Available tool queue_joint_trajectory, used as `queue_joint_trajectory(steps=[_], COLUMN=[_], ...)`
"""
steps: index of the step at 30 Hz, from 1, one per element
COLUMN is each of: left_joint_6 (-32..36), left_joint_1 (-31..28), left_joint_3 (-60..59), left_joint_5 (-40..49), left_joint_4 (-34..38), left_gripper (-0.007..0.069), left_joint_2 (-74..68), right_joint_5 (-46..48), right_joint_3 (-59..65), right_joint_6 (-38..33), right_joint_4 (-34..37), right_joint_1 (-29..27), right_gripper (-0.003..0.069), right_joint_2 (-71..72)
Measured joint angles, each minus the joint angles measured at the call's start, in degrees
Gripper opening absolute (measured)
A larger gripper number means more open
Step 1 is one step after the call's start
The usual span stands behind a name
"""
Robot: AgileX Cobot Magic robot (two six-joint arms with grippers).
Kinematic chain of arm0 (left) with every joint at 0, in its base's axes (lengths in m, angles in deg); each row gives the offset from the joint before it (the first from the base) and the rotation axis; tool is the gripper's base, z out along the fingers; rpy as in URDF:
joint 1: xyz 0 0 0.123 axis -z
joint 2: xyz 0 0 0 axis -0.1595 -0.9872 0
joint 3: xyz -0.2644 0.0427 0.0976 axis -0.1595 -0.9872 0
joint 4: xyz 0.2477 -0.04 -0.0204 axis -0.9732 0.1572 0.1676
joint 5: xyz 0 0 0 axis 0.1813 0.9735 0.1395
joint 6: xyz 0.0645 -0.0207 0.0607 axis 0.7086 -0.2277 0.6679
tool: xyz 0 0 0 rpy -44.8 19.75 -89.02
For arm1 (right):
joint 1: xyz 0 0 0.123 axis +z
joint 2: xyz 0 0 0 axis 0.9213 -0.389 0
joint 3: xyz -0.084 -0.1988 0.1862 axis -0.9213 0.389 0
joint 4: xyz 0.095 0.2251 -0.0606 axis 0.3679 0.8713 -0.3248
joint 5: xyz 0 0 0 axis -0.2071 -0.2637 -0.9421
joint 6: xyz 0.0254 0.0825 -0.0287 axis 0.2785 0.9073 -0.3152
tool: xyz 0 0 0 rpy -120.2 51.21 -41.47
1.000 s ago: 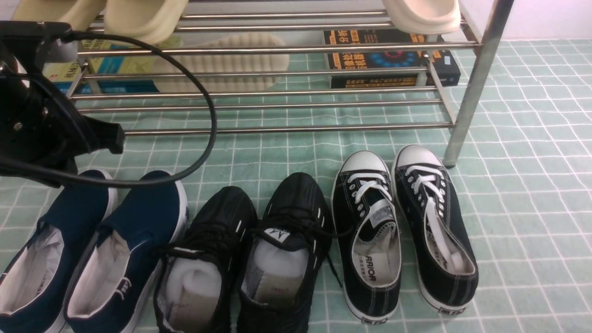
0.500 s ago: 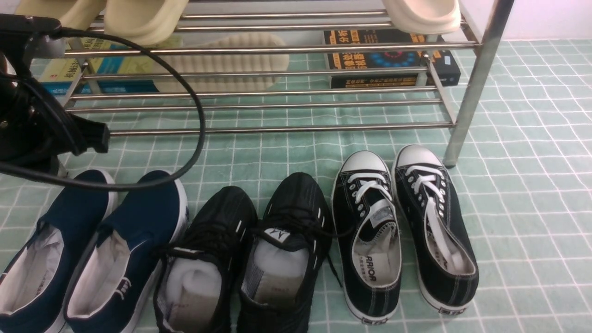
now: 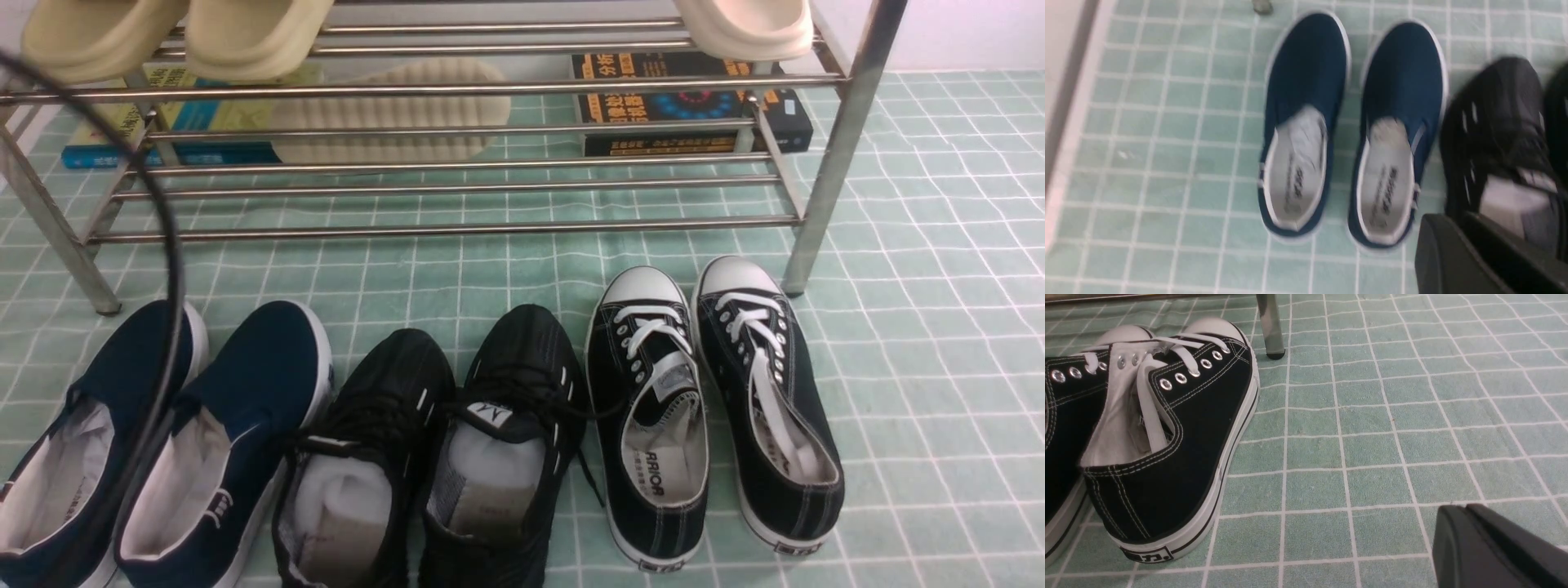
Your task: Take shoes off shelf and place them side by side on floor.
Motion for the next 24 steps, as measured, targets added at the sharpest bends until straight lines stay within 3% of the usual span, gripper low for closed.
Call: queue_joint_trajectory(steps=[4,7,15,19,24], left_joint_6=[0.0,0.0,-1.3,-1.3,-1.3], left_joint_1=[0.0,0.0,0.0,0.0,0.0], left_joint_3=[-9.7,-17.9,-33.0,-36.0,-37.5], left_joint_5=[-4.0,-10.6,-39.0,-43.7,-42.2], left_joint_4=[2.9,5.3,6.5,6.5,6.4], left_gripper=[0.0066,0.0011,0.0001,0.0001,0.0001], left_joint_2=[10.8,19.2,30.6,30.8,30.8], right_joint_5=[0.0,0.0,0.0,0.0,0.0], right_joint_3=[0.0,0.0,0.0,0.0,0.0], right_joint_6=[0.0,0.0,0.0,0.0,0.0], right_joint_4=[0.1,0.0,0.0,0.0,0.0], right_joint_1=[0.0,0.0,0.0,0.0,0.0], right_gripper=[0.0038,0.0041,0.0048,0.0056,0.0059], right_joint_2=[0.0,0.0,0.0,0.0,0.0])
